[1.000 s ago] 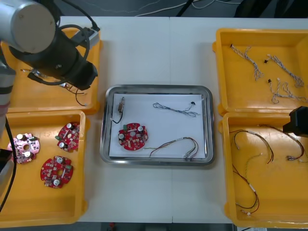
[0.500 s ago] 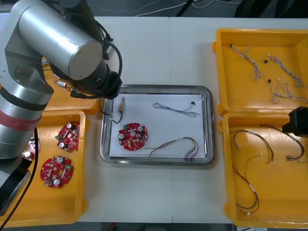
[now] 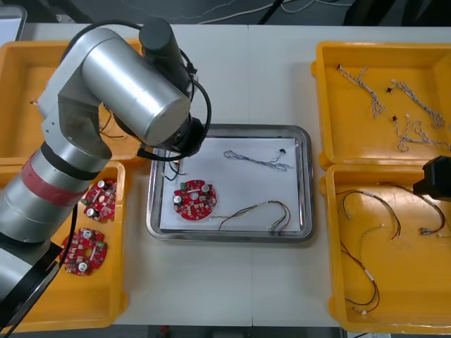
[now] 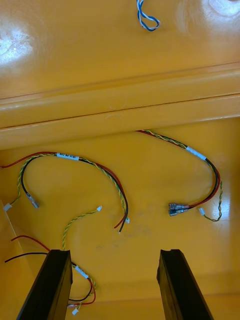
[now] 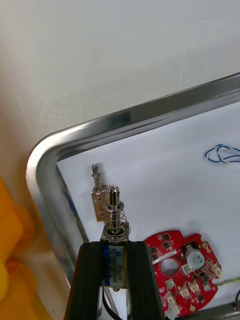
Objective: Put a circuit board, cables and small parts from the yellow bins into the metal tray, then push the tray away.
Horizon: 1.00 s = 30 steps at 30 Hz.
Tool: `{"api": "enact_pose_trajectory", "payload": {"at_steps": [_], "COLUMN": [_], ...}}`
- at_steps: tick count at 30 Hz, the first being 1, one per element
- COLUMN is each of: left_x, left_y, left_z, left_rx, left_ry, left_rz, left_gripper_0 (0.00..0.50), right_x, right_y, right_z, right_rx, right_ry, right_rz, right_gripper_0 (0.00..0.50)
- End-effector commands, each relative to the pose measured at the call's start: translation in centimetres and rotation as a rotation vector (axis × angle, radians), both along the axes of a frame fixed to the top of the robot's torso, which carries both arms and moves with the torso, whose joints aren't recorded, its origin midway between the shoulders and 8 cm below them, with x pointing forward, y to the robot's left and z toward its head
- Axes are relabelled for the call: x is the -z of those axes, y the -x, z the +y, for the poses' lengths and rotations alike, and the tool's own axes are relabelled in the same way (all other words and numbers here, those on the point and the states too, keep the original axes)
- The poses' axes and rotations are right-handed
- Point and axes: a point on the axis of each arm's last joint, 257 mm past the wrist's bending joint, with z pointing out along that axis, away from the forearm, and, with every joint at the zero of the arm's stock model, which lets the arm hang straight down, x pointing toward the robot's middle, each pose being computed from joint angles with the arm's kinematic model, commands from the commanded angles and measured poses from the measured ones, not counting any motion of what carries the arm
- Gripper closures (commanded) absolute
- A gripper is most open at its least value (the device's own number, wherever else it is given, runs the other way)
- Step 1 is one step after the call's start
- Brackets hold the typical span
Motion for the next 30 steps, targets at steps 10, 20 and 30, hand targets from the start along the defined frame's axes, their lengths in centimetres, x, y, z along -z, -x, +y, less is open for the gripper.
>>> {"api": "enact_pose_trajectory", "payload": {"at_steps": [10,20,30], "left_x": [3.2,5.2,6.1], "left_y": [-0.2,-0.9,-0.8], "left_z": [-3.7,-4.1,-4.1], "left_rx": [-0.082,-0.089,-0.100], "left_ry": [0.108,0.113,0.109], "left_rz": [0.023,0.025,0.037], "left_gripper_0": [0.500,0.500,0.500], "right_x": [-1.5,-1.5,-1.5], "right_y": [0.3,0.3,0.3], "right_z": [-1.6,-1.6,-1.6], "right_rx": [-0.014,-0.014,-0.014], "right_ry": [0.051,0.051,0.051], "right_rz": [-0.028,-0.028,-0.028], "right_gripper_0": [0.000,0.000,0.000]}}
